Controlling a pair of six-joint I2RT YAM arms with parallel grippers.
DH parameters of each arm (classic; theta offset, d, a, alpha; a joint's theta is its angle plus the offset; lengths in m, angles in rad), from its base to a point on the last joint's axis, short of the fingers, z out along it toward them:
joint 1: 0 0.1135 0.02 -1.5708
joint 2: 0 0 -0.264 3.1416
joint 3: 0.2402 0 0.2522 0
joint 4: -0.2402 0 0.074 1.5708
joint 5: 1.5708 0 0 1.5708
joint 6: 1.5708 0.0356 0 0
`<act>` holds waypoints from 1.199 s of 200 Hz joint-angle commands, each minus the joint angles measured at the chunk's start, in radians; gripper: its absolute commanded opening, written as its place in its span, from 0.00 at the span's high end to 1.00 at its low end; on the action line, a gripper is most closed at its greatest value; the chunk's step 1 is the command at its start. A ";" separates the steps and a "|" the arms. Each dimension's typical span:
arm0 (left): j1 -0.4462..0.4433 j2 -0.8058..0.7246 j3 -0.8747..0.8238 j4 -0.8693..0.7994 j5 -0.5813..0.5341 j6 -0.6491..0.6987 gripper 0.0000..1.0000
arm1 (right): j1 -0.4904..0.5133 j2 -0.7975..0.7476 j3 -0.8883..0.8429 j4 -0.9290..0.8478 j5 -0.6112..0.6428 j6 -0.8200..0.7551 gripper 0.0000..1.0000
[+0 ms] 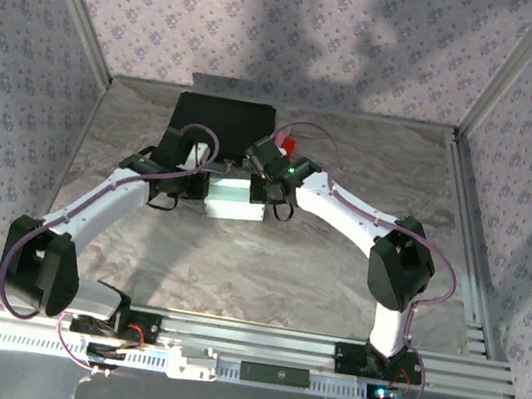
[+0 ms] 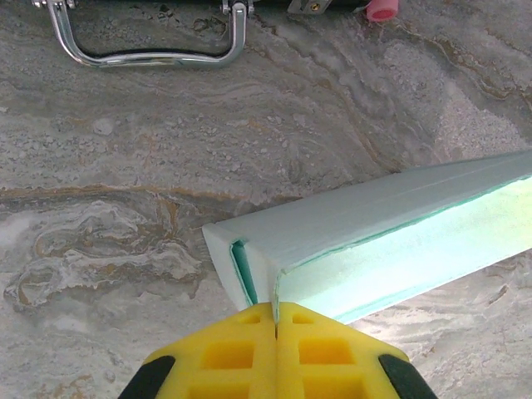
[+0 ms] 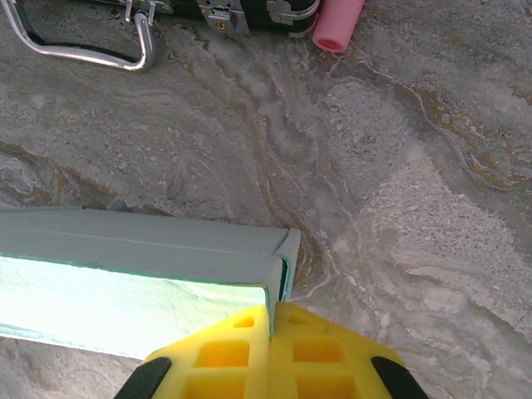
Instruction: Fold the paper box
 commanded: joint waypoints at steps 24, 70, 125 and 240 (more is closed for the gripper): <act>-0.019 -0.032 -0.025 0.030 0.036 -0.019 1.00 | 0.024 0.016 -0.009 0.041 0.016 0.024 1.00; -0.024 -0.041 -0.049 0.054 0.016 -0.023 1.00 | 0.041 0.022 -0.034 0.070 0.057 0.025 1.00; -0.035 -0.069 -0.083 0.084 -0.020 -0.018 1.00 | 0.060 0.002 -0.101 0.144 0.101 0.020 1.00; -0.097 -0.133 -0.151 0.139 -0.156 -0.035 1.00 | 0.088 -0.040 -0.207 0.203 0.173 -0.009 1.00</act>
